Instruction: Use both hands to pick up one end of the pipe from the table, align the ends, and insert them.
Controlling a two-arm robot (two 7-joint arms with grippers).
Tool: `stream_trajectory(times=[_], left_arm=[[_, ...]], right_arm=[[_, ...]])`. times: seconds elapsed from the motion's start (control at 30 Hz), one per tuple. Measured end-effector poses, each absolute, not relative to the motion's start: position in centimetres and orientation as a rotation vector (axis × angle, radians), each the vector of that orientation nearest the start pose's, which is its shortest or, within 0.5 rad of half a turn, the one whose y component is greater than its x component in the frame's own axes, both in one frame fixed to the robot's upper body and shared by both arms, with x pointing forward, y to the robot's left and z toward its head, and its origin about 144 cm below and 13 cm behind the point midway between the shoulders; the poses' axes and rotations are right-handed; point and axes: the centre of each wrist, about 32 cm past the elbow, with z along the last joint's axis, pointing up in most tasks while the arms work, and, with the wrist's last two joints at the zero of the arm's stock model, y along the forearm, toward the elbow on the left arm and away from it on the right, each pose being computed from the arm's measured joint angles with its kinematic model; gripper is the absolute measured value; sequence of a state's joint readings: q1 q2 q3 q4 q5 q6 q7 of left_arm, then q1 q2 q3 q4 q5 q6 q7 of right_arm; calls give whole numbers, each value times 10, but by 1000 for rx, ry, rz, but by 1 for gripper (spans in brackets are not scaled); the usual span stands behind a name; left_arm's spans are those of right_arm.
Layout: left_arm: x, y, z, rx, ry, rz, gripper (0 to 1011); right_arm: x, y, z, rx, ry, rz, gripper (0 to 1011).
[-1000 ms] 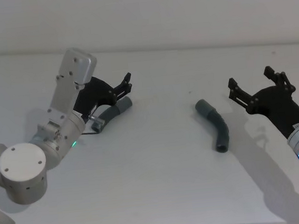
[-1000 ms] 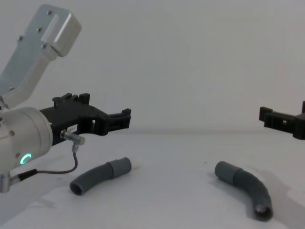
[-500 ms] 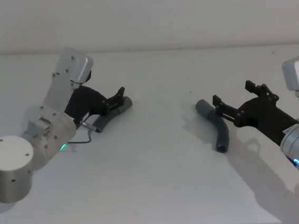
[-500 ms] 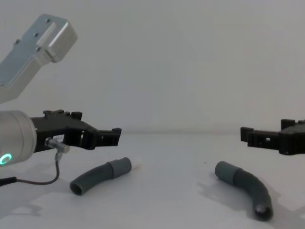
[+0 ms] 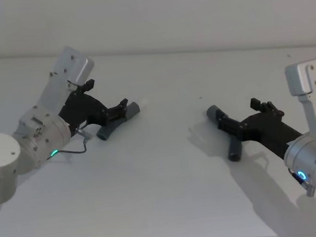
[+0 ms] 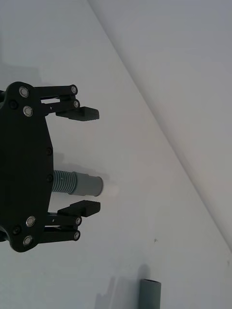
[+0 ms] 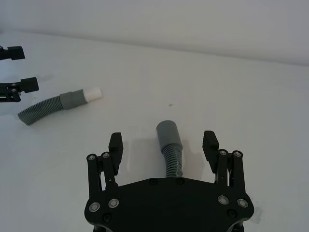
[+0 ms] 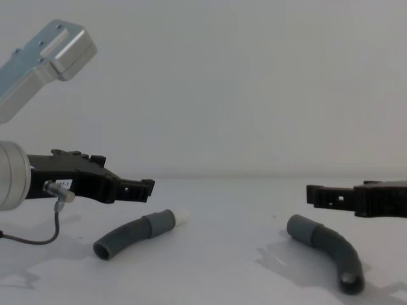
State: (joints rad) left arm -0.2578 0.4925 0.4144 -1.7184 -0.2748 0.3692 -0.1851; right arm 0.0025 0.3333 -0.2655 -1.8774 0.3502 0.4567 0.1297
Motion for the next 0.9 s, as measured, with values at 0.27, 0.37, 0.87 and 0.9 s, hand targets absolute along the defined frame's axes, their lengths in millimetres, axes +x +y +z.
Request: stream_trajectory(times=[0.27, 0.37, 0.87, 0.9], left_arm=[[501, 234, 1243, 347, -104, 968, 1000], [503, 234, 1244, 351, -102, 954, 1000], [510, 231, 1248, 376, -84, 916, 1000], [510, 230, 1248, 379, -79, 914, 1000]], right_arm=[[437, -205, 1220, -214, 204, -1098, 1003], [437, -202, 1218, -235, 197, -1102, 1004], [440, -193, 1207, -295, 174, -1102, 1004], [440, -192, 1206, -298, 174, -1101, 1004]])
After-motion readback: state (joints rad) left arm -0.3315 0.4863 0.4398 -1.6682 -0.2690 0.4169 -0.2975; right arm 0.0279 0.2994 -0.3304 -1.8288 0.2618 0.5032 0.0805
